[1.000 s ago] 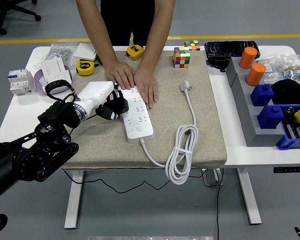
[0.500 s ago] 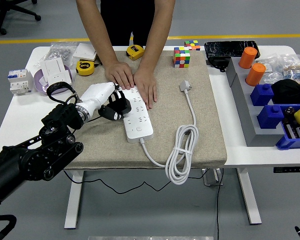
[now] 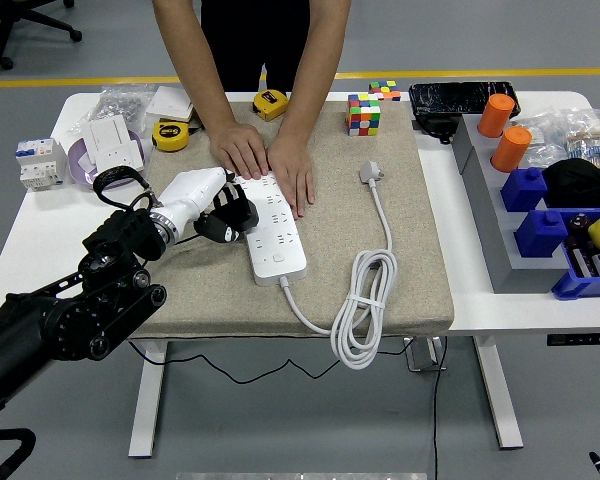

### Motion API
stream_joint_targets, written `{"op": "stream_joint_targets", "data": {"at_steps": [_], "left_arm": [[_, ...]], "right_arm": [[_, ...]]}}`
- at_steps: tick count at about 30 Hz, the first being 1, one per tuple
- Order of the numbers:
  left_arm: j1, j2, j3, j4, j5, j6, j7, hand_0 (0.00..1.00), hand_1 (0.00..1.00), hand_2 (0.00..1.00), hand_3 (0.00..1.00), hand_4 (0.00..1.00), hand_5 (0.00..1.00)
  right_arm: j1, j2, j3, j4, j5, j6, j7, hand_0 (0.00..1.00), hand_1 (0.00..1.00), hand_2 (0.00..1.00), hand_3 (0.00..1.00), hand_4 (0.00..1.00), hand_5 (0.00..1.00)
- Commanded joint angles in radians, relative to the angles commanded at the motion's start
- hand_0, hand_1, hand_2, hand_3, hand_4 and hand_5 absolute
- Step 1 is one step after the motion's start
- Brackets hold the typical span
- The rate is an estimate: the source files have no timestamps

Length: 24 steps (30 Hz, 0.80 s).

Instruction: Pick up the plug,place it near the board,insert it into the board,press the button

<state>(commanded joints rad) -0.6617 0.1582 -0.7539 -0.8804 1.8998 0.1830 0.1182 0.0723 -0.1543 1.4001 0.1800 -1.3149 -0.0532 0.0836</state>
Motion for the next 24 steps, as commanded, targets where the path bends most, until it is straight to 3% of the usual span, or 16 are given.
{"op": "stream_joint_targets", "data": {"at_steps": [10, 24], "left_arm": [[0.001, -0.008, 0.002, 0.02, 0.005, 0.008, -0.004, 0.455, 0.344, 0.313, 0.41, 0.708, 0.002], [0.004, 0.003, 0.022, 0.007, 0.0, -0.001, -0.003, 0.455, 0.344, 0.314, 0.41, 0.712, 0.002]], "right_arm": [[-0.004, 0.001, 0.001, 0.0, -0.002, -0.001, 0.0, 0.959, 0.846, 0.78, 0.787, 0.998, 0.998], [-0.006, 0.001, -0.004, 0.0, 0.002, -0.002, 0.001, 0.96, 0.846, 0.78, 0.787, 0.998, 0.998]]}}
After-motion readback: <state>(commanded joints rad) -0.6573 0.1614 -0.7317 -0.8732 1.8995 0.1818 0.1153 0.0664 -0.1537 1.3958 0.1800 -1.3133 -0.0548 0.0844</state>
